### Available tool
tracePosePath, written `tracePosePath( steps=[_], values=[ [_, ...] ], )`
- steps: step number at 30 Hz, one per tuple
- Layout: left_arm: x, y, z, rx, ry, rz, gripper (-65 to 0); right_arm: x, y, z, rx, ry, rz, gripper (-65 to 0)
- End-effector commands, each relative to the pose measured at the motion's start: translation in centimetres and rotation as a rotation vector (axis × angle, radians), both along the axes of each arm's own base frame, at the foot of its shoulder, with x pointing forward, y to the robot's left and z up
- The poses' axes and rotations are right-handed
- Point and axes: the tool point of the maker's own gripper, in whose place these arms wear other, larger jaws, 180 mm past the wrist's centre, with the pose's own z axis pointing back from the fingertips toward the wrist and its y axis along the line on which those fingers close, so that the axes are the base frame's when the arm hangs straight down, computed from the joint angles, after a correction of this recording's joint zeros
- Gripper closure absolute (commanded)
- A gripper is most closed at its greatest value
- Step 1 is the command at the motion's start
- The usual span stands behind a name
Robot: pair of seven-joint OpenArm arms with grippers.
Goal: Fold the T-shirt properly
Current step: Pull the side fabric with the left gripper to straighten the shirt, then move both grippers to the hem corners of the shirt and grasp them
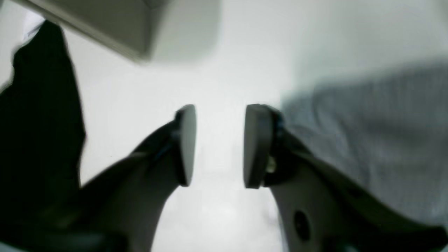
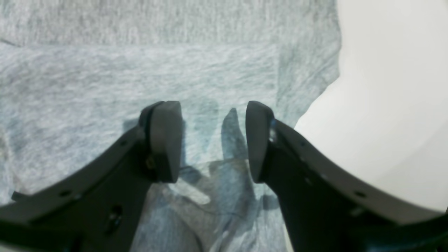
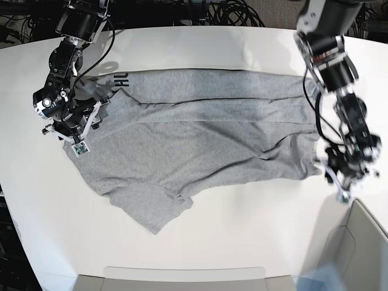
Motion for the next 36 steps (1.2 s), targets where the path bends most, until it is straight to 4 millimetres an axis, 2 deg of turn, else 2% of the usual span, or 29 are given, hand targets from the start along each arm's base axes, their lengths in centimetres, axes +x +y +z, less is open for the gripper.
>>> tracePosePath(
  steps=[1, 3, 7, 10, 16, 22, 25, 29, 34, 36],
  values=[
    [-0.5, 0.8, 1.6, 0.053, -0.032, 0.003, -14.8, 1.6, -0.2, 2.1, -0.011, -0.070, 0.018, -29.2],
    [-2.7, 0.8, 0.7, 0.081, 0.018, 0.008, -9.0, 2.1, 0.0, 2.8, -0.011, -0.094, 0.020, -29.2],
    [-6.4, -0.2, -3.0, 0.065, 0.119, 0.001, -1.4, 3.3, 0.1, 4.3, -0.018, -0.136, 0.027, -29.2],
    [-8.4, -1.0, -5.7, 0.032, 0.178, -0.008, -1.2, 3.9, 0.3, 3.9, -0.004, -0.124, 0.026, -29.2],
    [-13.1, -0.8, -10.1, 0.002, 0.320, 0.006, -1.1, 3.5, -0.1, 2.0, 0.016, -0.065, 0.015, -29.2],
    [-18.1, -0.8, -12.5, 0.001, 0.408, -0.002, -1.0, 3.2, -1.0, 1.7, 0.001, -0.050, 0.009, -29.2],
    [-20.7, -0.4, -12.9, 0.003, 0.422, 0.004, -1.0, 3.1, -1.2, 1.7, -0.006, -0.047, 0.006, -29.2],
    [-21.9, -0.5, -12.4, 0.021, 0.411, -0.015, -1.0, 2.7, -3.1, 1.6, -0.060, -0.029, -0.039, -29.2],
    [-21.3, -0.4, -11.5, 0.038, 0.391, -0.018, -1.0, 2.4, -4.1, 1.6, -0.093, -0.017, -0.063, -29.2],
    [-20.0, -0.3, -10.8, 0.042, 0.357, -0.015, -1.0, 2.4, -4.2, 1.7, -0.095, -0.019, -0.065, -29.2]
  ],
)
